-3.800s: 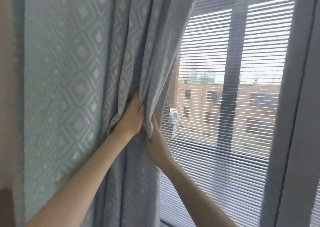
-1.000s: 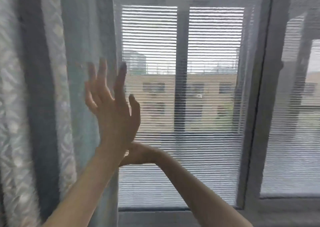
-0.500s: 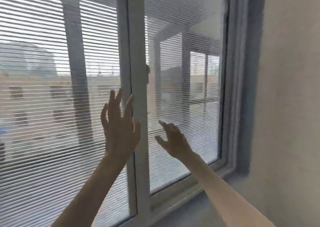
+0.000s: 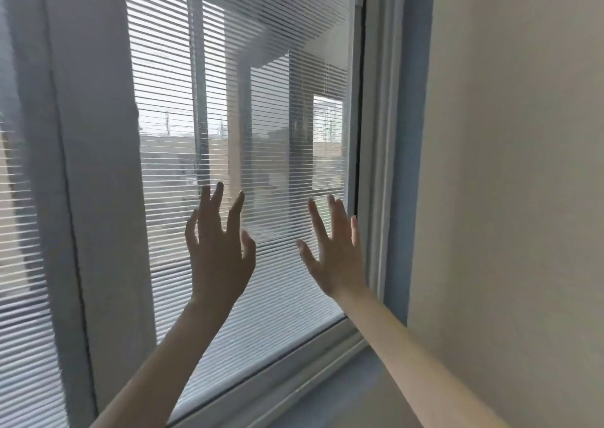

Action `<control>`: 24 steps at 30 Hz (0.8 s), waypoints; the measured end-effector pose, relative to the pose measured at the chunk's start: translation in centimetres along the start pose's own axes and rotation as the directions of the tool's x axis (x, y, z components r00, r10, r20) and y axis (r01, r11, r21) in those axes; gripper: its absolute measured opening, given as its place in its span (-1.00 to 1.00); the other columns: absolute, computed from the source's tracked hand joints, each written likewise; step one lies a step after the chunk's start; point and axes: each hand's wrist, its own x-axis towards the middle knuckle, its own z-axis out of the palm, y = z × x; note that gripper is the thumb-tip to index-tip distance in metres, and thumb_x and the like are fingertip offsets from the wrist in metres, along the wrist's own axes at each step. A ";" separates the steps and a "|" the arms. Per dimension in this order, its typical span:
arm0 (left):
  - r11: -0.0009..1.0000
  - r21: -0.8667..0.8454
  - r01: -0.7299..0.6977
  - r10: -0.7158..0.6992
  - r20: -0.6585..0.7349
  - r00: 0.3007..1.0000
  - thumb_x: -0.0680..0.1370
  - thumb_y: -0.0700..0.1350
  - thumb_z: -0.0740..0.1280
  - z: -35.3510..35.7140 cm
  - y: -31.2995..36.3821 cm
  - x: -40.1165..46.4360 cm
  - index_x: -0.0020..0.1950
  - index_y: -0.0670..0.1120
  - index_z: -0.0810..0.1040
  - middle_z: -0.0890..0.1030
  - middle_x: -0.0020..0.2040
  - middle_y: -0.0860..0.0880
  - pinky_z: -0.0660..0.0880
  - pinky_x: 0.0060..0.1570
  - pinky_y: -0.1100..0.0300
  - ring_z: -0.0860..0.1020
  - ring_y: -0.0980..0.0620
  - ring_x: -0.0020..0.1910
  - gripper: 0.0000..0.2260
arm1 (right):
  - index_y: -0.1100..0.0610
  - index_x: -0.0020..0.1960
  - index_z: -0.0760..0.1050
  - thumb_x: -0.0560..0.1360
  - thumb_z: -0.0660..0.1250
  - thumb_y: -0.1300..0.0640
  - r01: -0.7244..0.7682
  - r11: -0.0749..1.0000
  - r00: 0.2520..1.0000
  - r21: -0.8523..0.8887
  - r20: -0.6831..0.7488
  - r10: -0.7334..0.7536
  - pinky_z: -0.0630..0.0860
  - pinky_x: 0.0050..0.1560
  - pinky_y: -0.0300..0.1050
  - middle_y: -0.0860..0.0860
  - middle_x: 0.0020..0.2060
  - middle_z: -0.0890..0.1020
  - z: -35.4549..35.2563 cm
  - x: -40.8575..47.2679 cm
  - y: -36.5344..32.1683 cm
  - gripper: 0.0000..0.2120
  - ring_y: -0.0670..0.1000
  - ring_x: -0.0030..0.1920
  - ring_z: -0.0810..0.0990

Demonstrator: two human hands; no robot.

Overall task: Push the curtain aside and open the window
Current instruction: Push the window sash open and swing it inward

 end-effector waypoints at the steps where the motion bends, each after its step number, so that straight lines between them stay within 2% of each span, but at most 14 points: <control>1: 1.000 0.002 0.004 -0.004 -0.007 1.000 0.57 -0.15 0.27 1.4 0.1 0.2 0.54 -0.11 0.37 0.20 0.63 -0.19 0.15 0.53 -0.24 0.09 -0.17 0.64 -0.49 | -0.05 0.64 -0.10 0.64 0.09 -0.20 0.005 1.000 1.000 -0.003 -0.013 -0.005 -0.35 0.55 0.11 0.08 0.64 -0.15 0.8 0.6 0.9 -0.33 0.07 0.63 -0.21; 6: 0.998 0.066 0.001 0.001 -0.029 1.000 0.56 -0.13 0.26 8.5 0.2 1.3 0.55 -0.12 0.34 0.17 0.64 -0.22 0.18 0.52 -0.20 0.09 -0.18 0.64 -0.47 | -0.04 0.63 -0.13 0.66 0.10 -0.17 0.018 0.999 0.999 0.049 -0.044 -0.016 -0.19 0.60 0.20 0.08 0.64 -0.18 5.2 4.1 4.4 -0.33 0.06 0.63 -0.22; 12: 0.984 0.174 0.029 -0.023 -0.033 0.999 0.59 -0.07 0.20 16.6 1.1 2.7 0.59 -0.12 0.29 0.12 0.64 -0.24 0.16 0.54 -0.24 0.08 -0.22 0.64 -0.46 | -0.05 0.62 -0.14 0.68 0.05 -0.11 0.080 0.992 0.996 0.101 -0.036 -0.077 -0.01 0.58 0.25 0.05 0.64 -0.12 10.4 8.4 9.1 -0.40 0.03 0.64 -0.16; 18: 0.958 0.283 0.039 -0.015 -0.088 0.996 0.58 -0.07 0.29 22.5 1.8 3.1 0.59 -0.11 0.28 0.16 0.63 -0.23 -0.05 0.61 -0.14 0.10 -0.21 0.63 -0.43 | -0.04 0.62 -0.11 0.68 0.02 -0.07 0.132 0.971 0.991 0.199 -0.055 -0.123 0.04 0.57 0.27 0.04 0.64 -0.06 16.1 11.9 13.7 -0.44 0.02 0.64 -0.10; 24: 0.907 0.402 0.123 -0.047 -0.194 0.980 0.63 -0.07 0.15 27.3 2.5 3.4 0.62 -0.08 0.20 0.13 0.65 -0.20 -0.03 0.61 -0.15 0.06 -0.16 0.65 -0.46 | 0.02 0.63 0.07 0.68 0.01 -0.03 0.310 0.923 0.943 0.228 -0.193 -0.269 0.00 0.61 0.20 0.05 0.64 0.06 22.2 15.2 18.4 -0.47 0.02 0.64 -0.01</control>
